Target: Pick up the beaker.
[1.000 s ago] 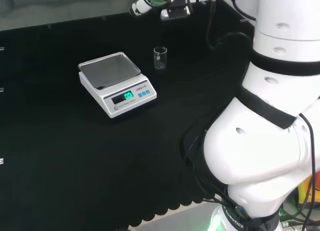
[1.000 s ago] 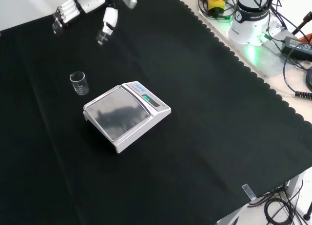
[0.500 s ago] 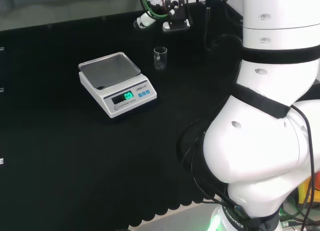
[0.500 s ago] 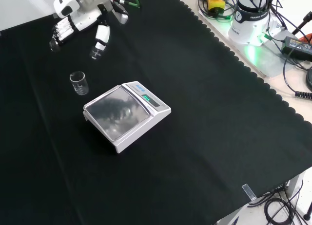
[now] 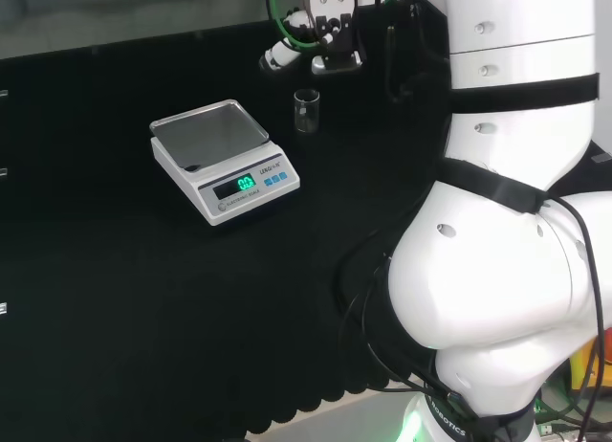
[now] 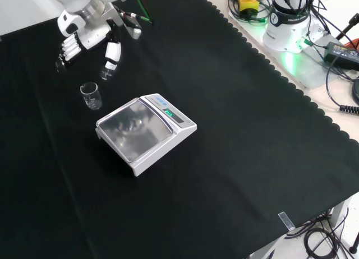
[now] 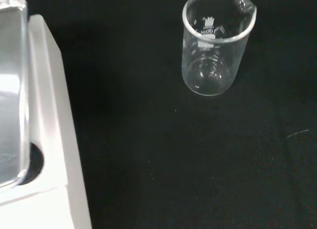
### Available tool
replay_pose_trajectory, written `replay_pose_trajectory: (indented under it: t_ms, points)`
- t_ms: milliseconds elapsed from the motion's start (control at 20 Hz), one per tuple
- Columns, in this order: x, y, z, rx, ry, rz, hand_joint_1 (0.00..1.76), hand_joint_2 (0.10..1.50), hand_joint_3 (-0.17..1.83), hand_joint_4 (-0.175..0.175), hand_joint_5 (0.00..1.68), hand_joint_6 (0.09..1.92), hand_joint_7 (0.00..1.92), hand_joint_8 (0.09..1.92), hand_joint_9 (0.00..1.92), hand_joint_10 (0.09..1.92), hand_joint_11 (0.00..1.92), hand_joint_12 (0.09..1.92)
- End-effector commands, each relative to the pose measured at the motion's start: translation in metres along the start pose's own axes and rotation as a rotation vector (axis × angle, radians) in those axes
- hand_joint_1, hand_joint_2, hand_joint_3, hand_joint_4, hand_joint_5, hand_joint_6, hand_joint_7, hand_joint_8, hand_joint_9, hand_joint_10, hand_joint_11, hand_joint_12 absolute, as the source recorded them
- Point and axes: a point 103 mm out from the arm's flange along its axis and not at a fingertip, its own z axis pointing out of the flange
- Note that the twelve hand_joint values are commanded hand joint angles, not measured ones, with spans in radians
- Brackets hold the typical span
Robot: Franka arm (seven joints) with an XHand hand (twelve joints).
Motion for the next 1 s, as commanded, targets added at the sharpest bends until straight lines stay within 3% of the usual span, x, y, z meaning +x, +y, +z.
replay_pose_trajectory:
  t_ms: [50,350,1000]
  points:
    - [-0.008,0.016,0.023,0.046,-0.029,0.017,0.33,0.89,0.31,-0.055,0.08,0.09,0.0,0.25,0.0,0.5,0.0,1.33]
    - [-0.02,0.034,0.04,0.083,-0.046,0.045,0.34,0.89,0.3,-0.057,0.08,0.09,0.0,0.25,0.0,0.5,0.0,1.03]
    - [-0.023,0.063,0.082,0.194,-0.072,0.057,0.3,0.84,0.27,-0.058,0.08,0.09,0.0,0.25,0.0,0.49,0.0,0.97]
